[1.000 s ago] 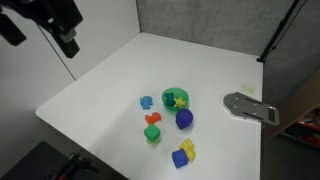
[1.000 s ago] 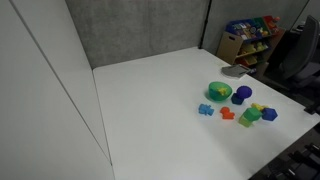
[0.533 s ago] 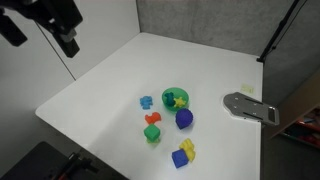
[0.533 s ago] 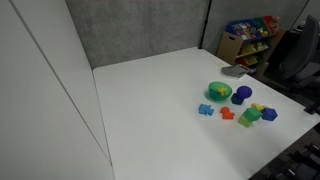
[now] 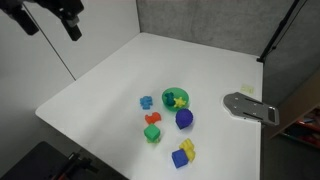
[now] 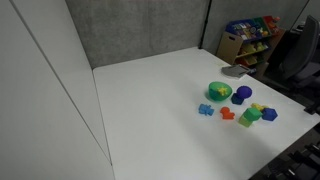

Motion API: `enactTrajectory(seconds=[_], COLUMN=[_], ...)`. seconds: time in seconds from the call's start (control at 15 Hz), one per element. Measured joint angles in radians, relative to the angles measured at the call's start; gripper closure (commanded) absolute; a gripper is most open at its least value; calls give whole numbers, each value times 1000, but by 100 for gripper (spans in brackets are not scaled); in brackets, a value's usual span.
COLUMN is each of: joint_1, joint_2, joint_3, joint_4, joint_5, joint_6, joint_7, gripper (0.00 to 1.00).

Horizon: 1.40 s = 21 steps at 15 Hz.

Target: Move the green bowl forward, then remove the yellow doll from the bowl

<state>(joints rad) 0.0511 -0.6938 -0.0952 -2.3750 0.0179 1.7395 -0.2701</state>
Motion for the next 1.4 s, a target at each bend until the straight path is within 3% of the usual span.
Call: enactTrajectory(seconds=[0.27, 0.67, 1.4], joint_1=[2, -17, -73], joint_2=[117, 332, 683], joint_3=[39, 45, 45], joint_4=[65, 171, 243], joint_5=[1, 1, 1], joint_6=[56, 126, 387], joint_7=[65, 156, 262], gripper=[0, 0, 0])
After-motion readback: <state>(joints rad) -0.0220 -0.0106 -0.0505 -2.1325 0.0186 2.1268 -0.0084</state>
